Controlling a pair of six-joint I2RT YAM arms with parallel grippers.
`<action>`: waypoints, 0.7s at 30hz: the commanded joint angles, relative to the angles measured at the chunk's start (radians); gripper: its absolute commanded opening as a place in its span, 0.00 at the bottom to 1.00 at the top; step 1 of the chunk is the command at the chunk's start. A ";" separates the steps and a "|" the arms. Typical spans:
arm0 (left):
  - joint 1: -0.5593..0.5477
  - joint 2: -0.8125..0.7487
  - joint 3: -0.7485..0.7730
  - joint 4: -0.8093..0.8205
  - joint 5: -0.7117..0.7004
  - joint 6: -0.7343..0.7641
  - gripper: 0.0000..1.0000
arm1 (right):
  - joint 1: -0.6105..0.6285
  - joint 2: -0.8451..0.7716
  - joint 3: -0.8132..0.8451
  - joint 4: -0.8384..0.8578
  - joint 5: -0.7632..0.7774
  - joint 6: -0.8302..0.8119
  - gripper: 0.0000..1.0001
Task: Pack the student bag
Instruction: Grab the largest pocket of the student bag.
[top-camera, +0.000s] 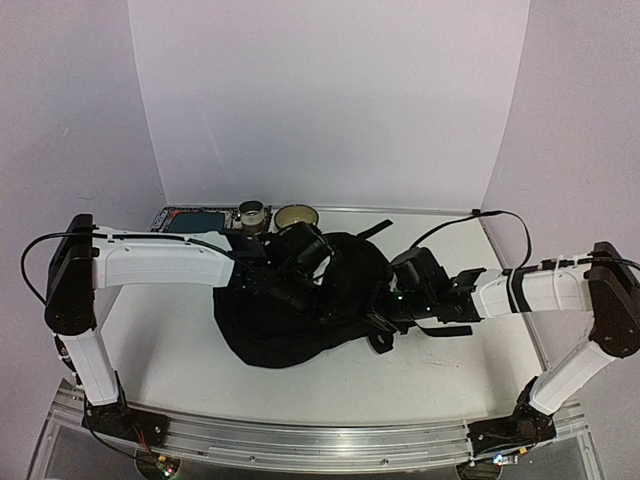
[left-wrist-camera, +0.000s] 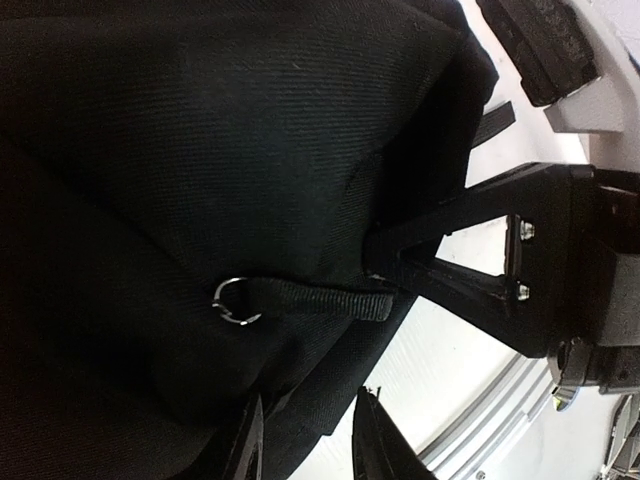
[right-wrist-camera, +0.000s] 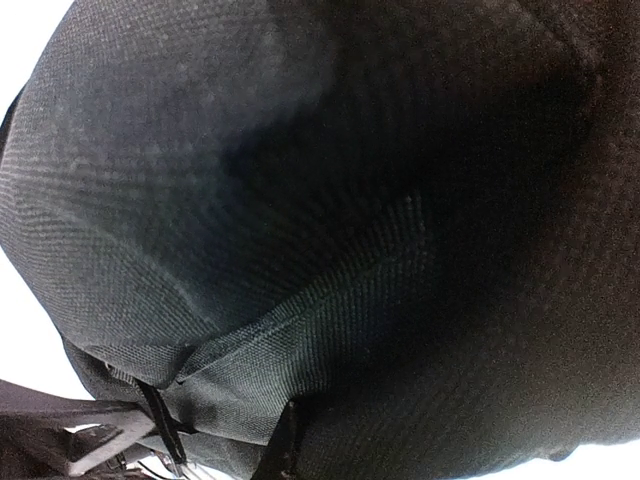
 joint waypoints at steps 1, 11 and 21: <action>-0.022 0.026 0.049 -0.023 -0.094 0.034 0.33 | 0.006 -0.011 0.041 0.050 -0.051 -0.029 0.07; -0.098 0.111 0.117 -0.129 -0.329 0.077 0.32 | 0.007 -0.009 0.043 0.052 -0.060 -0.027 0.06; -0.128 0.083 0.147 -0.210 -0.401 0.048 0.00 | 0.004 -0.036 0.043 0.018 -0.020 -0.055 0.02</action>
